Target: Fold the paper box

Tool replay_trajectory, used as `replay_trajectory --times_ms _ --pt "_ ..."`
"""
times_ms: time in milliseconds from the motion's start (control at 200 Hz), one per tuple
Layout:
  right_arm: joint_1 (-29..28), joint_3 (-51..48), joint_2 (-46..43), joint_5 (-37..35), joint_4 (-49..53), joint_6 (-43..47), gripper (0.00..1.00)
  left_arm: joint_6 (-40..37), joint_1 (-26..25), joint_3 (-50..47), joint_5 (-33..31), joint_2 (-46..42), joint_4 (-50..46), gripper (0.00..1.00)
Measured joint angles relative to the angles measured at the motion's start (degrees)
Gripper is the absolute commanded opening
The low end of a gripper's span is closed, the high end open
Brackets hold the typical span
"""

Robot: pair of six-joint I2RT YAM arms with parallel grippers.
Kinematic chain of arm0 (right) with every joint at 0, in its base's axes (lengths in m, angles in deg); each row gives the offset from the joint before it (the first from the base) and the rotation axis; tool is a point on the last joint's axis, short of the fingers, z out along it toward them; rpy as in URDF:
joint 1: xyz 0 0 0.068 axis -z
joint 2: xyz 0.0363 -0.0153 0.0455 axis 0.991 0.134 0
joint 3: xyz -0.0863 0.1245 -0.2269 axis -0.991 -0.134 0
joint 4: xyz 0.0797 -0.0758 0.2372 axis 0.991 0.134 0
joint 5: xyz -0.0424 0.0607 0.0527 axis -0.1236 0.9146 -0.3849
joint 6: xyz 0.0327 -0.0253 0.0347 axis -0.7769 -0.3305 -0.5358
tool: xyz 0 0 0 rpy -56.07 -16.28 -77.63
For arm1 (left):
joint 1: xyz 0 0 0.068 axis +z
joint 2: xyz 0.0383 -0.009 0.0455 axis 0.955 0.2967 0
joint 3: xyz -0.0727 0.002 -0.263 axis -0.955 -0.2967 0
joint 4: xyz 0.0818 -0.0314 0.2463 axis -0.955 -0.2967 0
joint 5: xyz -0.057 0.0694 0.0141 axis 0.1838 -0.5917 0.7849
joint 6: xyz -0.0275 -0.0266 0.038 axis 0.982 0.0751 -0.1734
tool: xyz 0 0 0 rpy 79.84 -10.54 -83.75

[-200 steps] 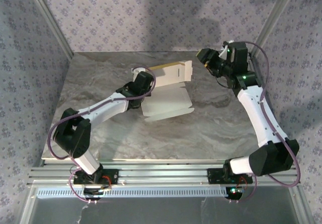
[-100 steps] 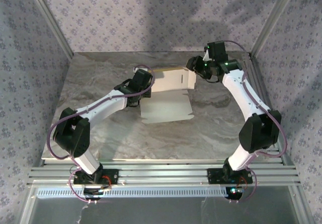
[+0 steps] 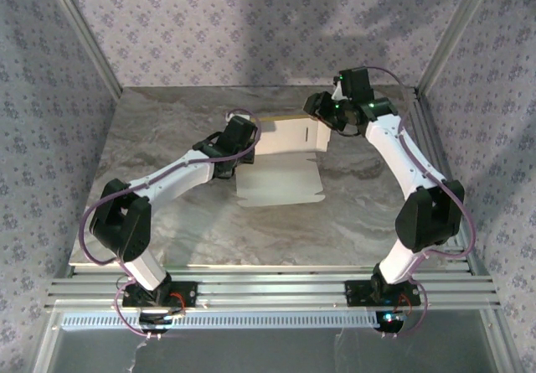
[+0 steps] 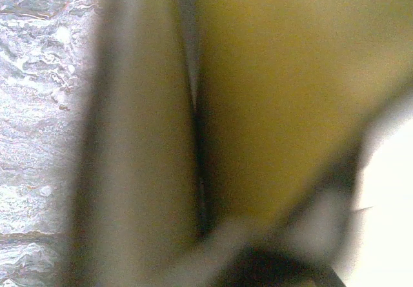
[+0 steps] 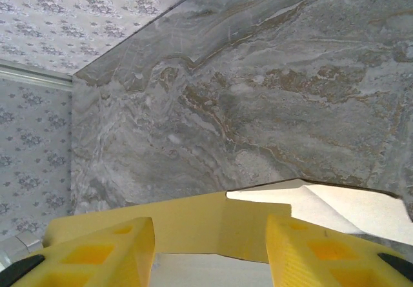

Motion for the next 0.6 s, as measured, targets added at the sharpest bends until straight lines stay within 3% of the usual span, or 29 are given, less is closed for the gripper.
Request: replay_trajectory --times_ms 600 --pt "-0.24 -3.78 0.44 2.86 -3.89 -6.01 0.47 0.02 -0.61 0.07 -0.5 0.24 -0.42 0.0"
